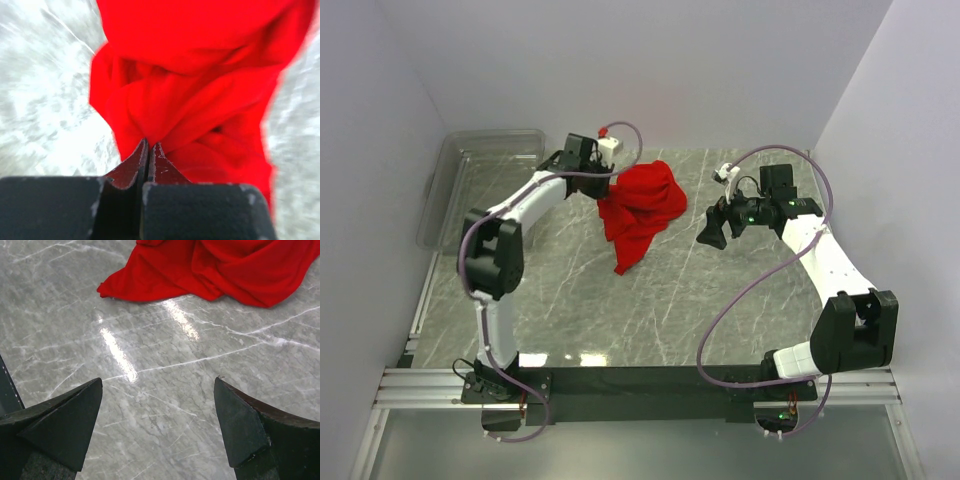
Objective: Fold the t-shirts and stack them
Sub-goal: Flatten out the T-shirt at the center of the board.
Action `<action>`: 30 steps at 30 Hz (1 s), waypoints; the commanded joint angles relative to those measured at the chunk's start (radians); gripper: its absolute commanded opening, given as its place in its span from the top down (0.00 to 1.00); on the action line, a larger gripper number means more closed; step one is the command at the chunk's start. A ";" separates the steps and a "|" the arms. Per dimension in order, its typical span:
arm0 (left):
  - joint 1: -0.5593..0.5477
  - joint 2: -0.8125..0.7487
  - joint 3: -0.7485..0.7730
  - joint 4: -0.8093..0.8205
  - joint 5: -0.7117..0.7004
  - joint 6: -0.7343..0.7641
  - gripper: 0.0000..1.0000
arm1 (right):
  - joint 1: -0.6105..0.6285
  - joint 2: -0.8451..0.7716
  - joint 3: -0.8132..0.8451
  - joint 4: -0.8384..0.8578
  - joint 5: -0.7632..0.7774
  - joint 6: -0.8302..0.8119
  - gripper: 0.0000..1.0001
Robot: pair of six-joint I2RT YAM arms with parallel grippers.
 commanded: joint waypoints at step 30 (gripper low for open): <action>0.063 -0.599 -0.147 0.098 0.074 -0.401 1.00 | 0.277 0.400 -0.006 0.803 0.165 1.231 0.13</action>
